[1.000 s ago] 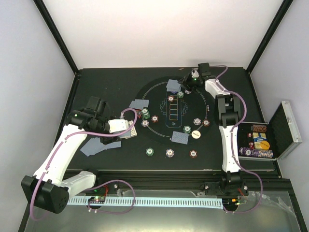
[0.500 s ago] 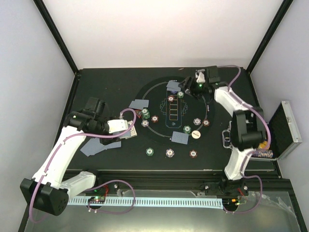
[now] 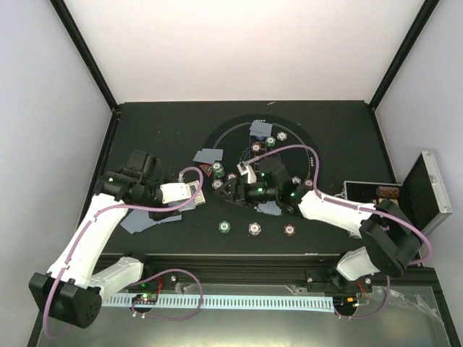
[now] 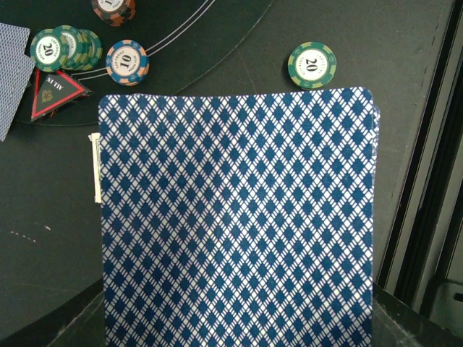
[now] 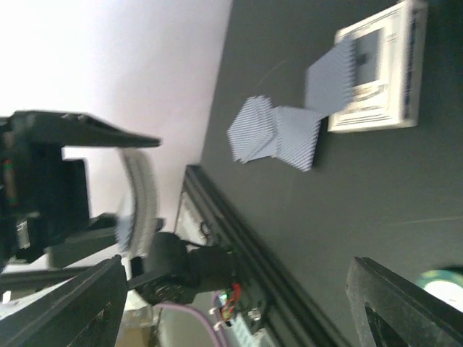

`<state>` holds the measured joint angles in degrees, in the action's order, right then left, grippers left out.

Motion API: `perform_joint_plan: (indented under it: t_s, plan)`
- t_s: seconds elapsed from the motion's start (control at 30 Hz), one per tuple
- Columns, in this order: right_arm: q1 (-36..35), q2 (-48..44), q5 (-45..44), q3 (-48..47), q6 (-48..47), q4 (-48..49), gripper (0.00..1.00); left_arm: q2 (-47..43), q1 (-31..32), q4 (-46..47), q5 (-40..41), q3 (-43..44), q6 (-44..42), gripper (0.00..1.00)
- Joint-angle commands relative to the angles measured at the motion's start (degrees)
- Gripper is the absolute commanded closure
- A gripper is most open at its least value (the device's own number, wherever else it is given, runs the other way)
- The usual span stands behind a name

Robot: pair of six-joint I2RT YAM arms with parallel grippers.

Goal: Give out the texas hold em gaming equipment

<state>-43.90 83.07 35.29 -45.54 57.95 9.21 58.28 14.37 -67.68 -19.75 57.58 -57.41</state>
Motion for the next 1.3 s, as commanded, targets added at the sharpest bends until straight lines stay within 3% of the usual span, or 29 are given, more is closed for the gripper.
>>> perform_joint_plan:
  t_s: [0.0, 0.5, 0.87, 1.27]
  plan:
    - [-4.3, -0.2, 1.2, -0.9, 5.8, 12.2, 0.15, -1.7, -0.1, 0.0, -2.6, -0.3, -0.4, 0.98]
    - [-11.1, 12.9, 6.5, -9.1, 10.6, 19.6, 0.23, -2.8, -0.1, 0.1, -4.3, -0.6, -1.3, 0.98]
    - [-12.0, 22.2, 8.7, -12.5, 16.6, 26.9, 0.30, -3.4, -0.1, 0.3, -4.4, -0.7, -1.9, 0.98]
    - [-9.1, 21.0, 7.9, -6.5, 17.2, 28.7, 0.46, -3.5, -0.1, 0.1, -4.2, -0.5, -2.0, 0.99]
